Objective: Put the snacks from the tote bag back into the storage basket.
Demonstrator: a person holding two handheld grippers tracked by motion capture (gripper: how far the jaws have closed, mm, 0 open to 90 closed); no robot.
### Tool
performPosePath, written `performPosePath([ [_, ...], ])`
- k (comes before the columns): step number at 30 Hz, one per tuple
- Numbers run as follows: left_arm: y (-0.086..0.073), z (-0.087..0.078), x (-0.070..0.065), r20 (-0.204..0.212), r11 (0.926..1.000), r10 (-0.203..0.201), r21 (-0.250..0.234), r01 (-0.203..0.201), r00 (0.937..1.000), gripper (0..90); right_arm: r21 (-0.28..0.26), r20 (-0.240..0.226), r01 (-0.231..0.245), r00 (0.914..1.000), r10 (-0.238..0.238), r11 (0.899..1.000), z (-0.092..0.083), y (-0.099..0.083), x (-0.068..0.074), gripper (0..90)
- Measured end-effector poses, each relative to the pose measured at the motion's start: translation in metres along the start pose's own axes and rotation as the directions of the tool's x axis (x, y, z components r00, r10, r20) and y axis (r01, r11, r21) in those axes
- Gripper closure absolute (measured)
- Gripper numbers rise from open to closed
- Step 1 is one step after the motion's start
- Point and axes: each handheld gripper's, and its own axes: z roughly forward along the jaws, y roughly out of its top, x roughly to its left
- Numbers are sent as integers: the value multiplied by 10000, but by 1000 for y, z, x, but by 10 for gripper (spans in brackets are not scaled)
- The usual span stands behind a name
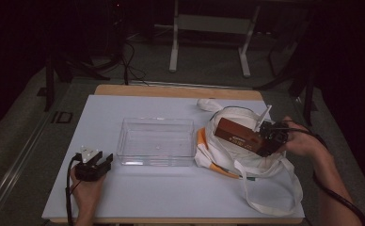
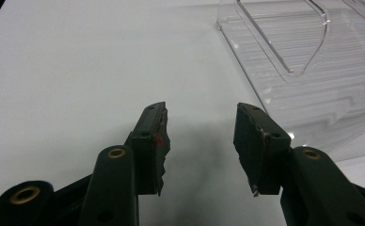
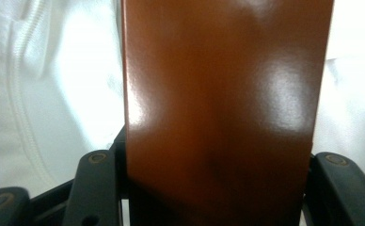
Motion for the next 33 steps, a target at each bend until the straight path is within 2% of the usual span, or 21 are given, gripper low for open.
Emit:
performPosePath([
  [23,0,0,0,28,10000,-2,-17,2,10000,551,-422,307,423,9987,-410,9982,-29,6,6,432],
  [33,0,0,0,33,10000,-10,-23,10,10000,551,-562,306,535,9982,-519,9970,-38,10,8,431],
])
